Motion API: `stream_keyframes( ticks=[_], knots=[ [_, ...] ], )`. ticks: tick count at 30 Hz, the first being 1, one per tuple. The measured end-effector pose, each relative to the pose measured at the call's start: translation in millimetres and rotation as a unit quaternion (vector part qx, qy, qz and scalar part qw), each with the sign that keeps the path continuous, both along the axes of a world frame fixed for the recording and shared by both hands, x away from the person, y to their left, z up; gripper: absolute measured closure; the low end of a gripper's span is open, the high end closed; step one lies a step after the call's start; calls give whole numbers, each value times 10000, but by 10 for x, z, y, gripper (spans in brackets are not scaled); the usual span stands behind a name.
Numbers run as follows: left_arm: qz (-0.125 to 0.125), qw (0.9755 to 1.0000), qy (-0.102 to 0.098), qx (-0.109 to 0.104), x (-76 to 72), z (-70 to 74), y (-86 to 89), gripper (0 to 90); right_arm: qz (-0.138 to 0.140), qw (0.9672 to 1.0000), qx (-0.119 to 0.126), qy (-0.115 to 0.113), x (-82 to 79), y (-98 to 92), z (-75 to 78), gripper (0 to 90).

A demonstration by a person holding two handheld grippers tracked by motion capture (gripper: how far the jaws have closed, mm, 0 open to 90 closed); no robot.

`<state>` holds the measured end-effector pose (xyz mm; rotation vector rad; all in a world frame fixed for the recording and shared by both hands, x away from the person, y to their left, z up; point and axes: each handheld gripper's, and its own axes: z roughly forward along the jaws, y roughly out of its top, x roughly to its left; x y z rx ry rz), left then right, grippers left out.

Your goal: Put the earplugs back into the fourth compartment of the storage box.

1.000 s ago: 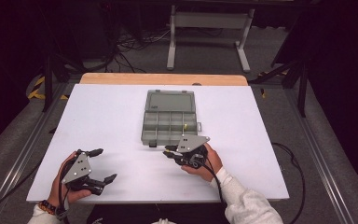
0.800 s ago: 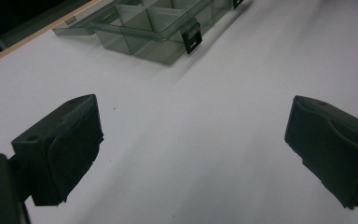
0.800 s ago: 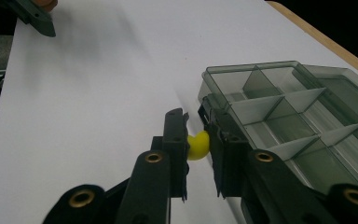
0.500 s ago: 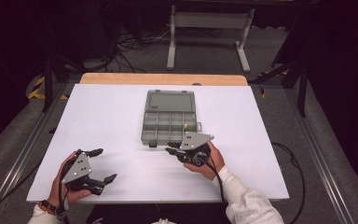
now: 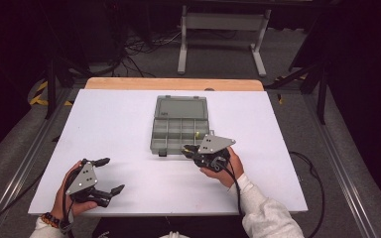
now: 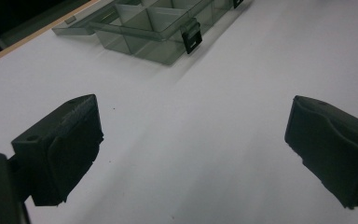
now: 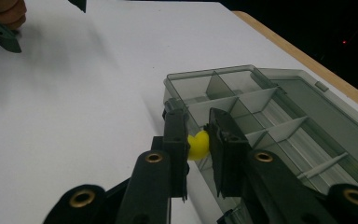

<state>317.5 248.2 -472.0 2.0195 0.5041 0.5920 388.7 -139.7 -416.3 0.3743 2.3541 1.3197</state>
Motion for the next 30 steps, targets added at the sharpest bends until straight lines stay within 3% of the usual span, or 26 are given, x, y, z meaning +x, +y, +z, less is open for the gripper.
stream_keyframes(
  ticks=[19, 30],
  knots=[
    [-1, 10000, 1, 37, 4, -2, -3, 49, -405, 9990, 161, -82, 132, -186, 44, 782],
    [-8, 10000, 14, 32, 9, -9, -9, 49, -774, 9964, 318, -90, 294, -313, 44, 782]
  ],
)
